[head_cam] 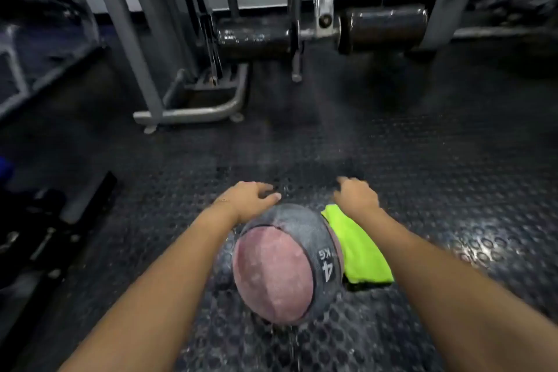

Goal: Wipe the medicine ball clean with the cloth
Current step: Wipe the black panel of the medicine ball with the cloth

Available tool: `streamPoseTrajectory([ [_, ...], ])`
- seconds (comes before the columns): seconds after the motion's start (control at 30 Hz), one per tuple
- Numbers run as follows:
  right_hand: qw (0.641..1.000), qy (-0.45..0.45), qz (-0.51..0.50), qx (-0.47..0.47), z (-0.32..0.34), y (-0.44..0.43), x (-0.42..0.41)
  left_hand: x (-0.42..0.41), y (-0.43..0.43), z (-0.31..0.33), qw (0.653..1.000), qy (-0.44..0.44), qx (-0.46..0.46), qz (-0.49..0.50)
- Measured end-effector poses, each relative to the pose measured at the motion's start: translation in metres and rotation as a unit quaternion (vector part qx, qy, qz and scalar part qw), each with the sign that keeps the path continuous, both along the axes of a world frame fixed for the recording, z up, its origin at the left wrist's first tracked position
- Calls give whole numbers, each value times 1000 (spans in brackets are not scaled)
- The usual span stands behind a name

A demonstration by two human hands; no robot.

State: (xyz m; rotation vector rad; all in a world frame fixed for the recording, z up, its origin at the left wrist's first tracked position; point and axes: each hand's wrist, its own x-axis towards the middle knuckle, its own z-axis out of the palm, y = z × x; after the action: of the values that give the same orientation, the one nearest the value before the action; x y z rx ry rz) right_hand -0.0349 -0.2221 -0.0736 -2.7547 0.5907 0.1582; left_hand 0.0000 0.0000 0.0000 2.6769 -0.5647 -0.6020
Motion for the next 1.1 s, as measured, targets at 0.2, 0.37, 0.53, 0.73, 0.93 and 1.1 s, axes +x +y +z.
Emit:
streamPoseTrajectory([
  [0.2, 987, 145, -68, 8, -97, -9, -41, -17, -10, -61, 998, 10, -57, -6],
  [0.37, 983, 152, -105, 19, -142, -20, -12, -10, -13, -78, 997, -2, -74, -1],
  [0.53, 984, 128, -123, -14, -159, -19, -9, -3, -15, -89, 997, -16, -70, -4],
  [0.73, 973, -73, -183, 120, -99, -44, -39, -1, -19, -80, 999, -22, -43, -16],
  [0.93, 952, -206, -94, 207, -4, -9, -97, -9, -21, -64, 994, -107, 18, -21],
  [1.1, 962, -176, 2, 210, 23, 44, -110, -38, -38, -75, 993, -101, -9, 65],
])
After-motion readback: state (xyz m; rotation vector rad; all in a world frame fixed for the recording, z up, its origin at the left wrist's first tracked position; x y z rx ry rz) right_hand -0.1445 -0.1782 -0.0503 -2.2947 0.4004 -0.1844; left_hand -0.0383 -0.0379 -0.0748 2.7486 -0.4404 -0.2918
